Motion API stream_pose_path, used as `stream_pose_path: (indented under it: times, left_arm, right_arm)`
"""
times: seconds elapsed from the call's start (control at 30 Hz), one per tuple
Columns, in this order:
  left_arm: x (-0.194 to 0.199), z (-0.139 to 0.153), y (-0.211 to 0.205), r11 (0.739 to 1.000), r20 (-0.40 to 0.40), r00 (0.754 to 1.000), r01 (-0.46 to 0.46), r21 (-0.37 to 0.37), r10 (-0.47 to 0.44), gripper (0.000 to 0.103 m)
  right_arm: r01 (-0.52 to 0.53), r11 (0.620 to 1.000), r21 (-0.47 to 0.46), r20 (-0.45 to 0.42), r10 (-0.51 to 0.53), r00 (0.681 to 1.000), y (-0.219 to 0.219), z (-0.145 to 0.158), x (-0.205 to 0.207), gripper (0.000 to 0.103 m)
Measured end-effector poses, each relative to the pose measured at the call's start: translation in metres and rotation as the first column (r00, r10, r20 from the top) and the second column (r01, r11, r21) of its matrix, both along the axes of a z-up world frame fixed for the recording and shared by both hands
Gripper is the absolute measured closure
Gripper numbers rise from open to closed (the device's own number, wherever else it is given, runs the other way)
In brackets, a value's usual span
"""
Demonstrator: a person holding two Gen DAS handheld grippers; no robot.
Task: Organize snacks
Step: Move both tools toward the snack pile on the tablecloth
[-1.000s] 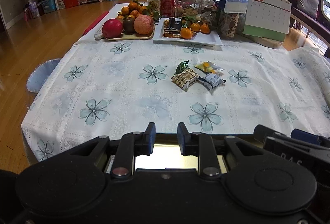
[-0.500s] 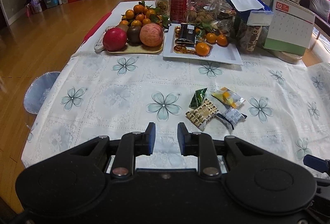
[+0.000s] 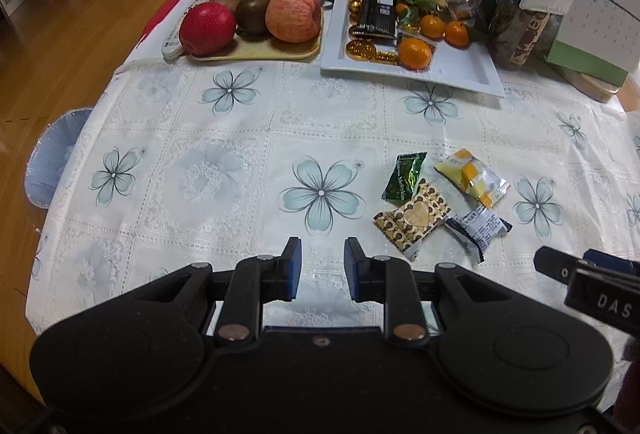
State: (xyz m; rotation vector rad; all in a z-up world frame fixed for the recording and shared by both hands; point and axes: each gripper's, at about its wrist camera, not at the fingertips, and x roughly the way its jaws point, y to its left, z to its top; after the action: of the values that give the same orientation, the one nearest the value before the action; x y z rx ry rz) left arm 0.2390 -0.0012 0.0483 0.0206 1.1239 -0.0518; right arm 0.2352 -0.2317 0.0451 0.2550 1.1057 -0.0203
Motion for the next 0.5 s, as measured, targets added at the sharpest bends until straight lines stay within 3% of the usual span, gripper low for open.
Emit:
stream_pose_path:
  times: [0.23, 0.5]
  left_arm:
    - [0.007, 0.007, 0.002, 1.000, 0.009, 1.000, -0.001, -0.006, 0.001, 0.070]
    - [0.011, 0.004, 0.009, 1.000, -0.020, 1.000, -0.015, -0.016, 0.015, 0.070]
  right_arm:
    - [0.064, 0.989, 0.135, -0.092, -0.052, 0.994, 0.000, -0.030, 0.040, 0.036]
    - [0.185, 0.962, 0.203, -0.194, -0.146, 0.970, 0.006, -0.060, 0.061, 0.039]
